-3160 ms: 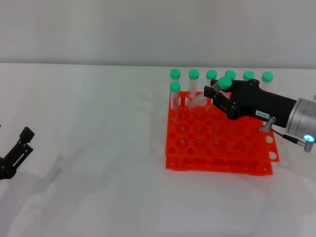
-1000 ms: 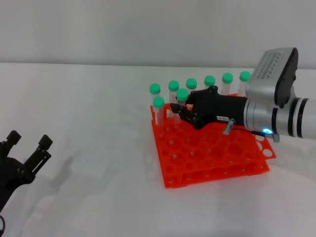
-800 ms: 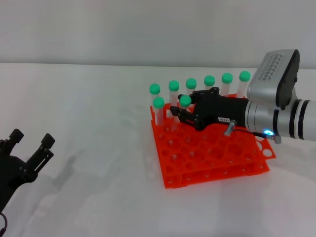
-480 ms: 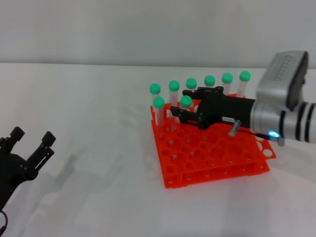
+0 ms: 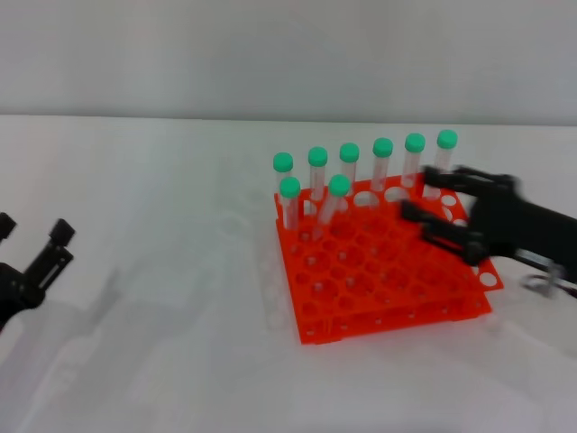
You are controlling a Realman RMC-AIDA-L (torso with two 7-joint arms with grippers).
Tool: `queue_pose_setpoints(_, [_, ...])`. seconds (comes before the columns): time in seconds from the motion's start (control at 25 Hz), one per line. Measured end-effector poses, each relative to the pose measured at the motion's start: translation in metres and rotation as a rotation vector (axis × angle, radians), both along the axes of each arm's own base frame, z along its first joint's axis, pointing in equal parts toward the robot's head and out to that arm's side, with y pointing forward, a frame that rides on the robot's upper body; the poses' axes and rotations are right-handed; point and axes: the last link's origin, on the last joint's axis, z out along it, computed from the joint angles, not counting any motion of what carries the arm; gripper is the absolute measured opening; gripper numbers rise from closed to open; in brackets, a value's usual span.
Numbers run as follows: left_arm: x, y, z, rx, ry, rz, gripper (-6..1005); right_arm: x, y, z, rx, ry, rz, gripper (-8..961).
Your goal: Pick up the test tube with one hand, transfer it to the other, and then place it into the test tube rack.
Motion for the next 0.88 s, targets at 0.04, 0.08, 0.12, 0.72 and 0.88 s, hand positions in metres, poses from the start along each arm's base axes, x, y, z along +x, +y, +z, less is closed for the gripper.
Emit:
queue_pose_setpoints(0.04, [-0.001, 0.001, 0.002, 0.013, 0.001, 0.006, 893, 0.008, -0.005, 0.007, 0.029, 0.019, -0.005, 544])
queue_pose_setpoints(0.08, [-0.001, 0.003, 0.004, 0.022, 0.002, 0.008, 893, 0.016, -0.010, 0.013, 0.057, 0.035, -0.010, 544])
queue_pose_setpoints(0.12, [-0.001, 0.004, 0.005, 0.030, 0.001, 0.010, 893, 0.025, -0.016, 0.020, 0.089, 0.061, -0.015, 544])
queue_pose_setpoints(0.72, [0.004, 0.023, 0.021, 0.126, 0.012, 0.002, 893, 0.094, -0.053, 0.049, 0.412, 0.186, -0.213, 544])
queue_pose_setpoints(0.88, [0.007, 0.028, 0.024, 0.145, 0.010, -0.006, 893, 0.094, -0.055, 0.050, 0.441, 0.185, -0.205, 544])
